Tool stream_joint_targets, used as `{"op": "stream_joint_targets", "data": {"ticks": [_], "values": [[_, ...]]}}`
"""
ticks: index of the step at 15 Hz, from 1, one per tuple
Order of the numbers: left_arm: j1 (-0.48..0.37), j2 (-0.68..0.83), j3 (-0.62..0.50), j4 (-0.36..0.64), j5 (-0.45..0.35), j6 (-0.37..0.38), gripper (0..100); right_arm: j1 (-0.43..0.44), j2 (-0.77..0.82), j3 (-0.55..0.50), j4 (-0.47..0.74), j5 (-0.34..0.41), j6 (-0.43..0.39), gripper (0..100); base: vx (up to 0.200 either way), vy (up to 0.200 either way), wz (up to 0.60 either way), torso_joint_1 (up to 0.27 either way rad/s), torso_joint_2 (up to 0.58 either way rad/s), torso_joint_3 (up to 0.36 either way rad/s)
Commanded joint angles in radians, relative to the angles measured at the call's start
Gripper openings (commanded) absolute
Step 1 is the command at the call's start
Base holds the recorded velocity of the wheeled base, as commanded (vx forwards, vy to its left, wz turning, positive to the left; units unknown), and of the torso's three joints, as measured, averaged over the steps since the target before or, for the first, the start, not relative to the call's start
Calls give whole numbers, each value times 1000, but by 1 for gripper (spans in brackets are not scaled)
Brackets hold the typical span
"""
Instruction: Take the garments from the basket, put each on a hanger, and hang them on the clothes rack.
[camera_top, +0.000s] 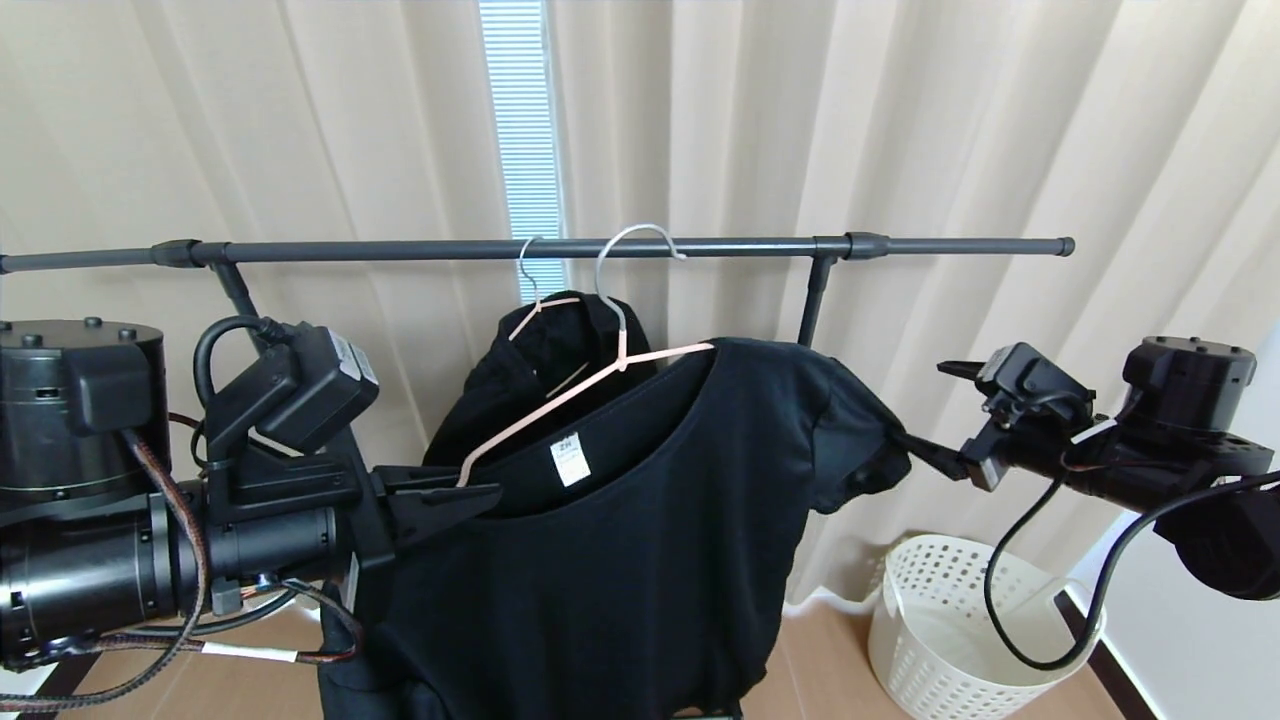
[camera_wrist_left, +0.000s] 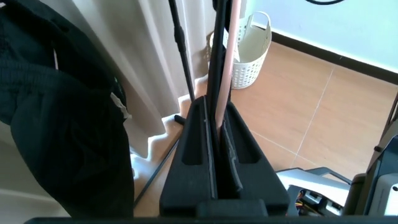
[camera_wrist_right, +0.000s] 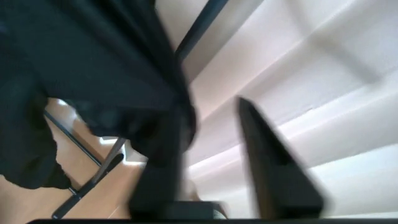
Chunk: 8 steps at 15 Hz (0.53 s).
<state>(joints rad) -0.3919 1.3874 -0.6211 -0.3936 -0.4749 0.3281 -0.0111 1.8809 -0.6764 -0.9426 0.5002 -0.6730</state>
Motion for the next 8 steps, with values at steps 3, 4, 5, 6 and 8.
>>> {"op": "stream_joint_targets", "data": {"ticks": [3, 4, 5, 6, 8], "values": [[24, 74, -25, -1, 59, -3, 0, 36, -92, 54, -1, 43, -13, 100, 0, 0, 0, 0, 0, 0], [25, 88, -35, -1, 71, -18, 0, 37, -105, 61, -1, 54, -13, 100, 0, 0, 0, 0, 0, 0], [27, 114, -57, -1, 81, -66, 0, 45, -134, 75, -1, 86, -13, 100, 0, 0, 0, 0, 0, 0], [28, 142, -83, -2, 87, -115, 0, 56, -158, 90, 1, 98, -11, 100, 0, 0, 0, 0, 0, 0], [27, 193, -138, -2, 128, -173, 0, 92, -181, 103, 1, 97, -10, 100, 0, 0, 0, 0, 0, 0]]}}
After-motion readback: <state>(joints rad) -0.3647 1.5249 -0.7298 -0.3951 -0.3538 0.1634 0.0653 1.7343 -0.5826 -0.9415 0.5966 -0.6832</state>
